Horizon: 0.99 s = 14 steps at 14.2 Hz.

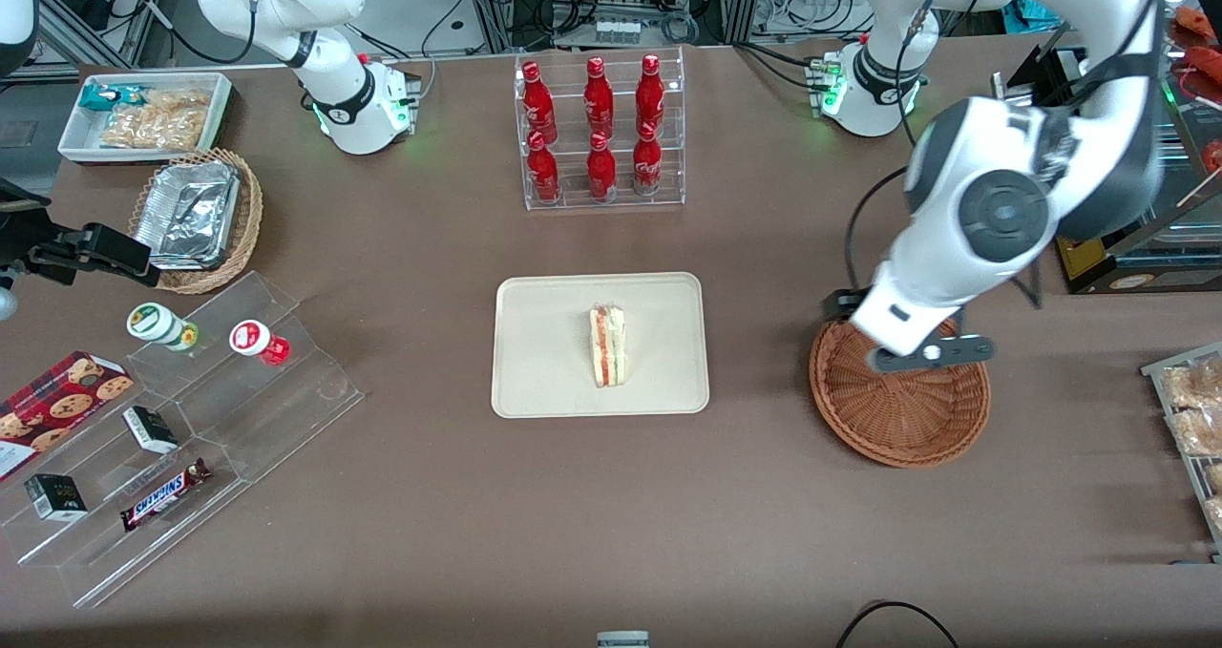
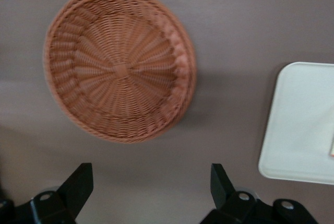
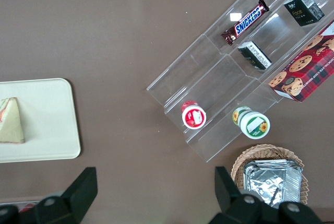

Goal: Place sandwich from basket to tray

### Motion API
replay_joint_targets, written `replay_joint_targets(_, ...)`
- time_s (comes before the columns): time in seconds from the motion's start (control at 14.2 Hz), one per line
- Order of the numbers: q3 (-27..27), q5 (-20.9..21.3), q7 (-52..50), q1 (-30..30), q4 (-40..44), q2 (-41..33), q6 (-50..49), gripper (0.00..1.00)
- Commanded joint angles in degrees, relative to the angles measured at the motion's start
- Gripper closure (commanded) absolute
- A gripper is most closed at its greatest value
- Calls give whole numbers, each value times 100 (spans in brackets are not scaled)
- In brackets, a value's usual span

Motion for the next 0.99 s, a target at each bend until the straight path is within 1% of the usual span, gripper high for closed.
replay_joint_targets(0.0, -60, -72, 666, 550, -312, -558, -336, 0)
replay_joint_targets(0.14, -60, -238, 1054, 884, -277, -742, -547, 0)
replay_joint_targets(0.28, -60, -239, 1152, 1070, -233, -901, -618, 0)
replay_joint_targets(0.56, -60, -221, 1144, 1070, 145, -945, -934, 0)
replay_joint_targets(0.92, -86, -221, 1109, 1053, 461, -1024, -970, 0)
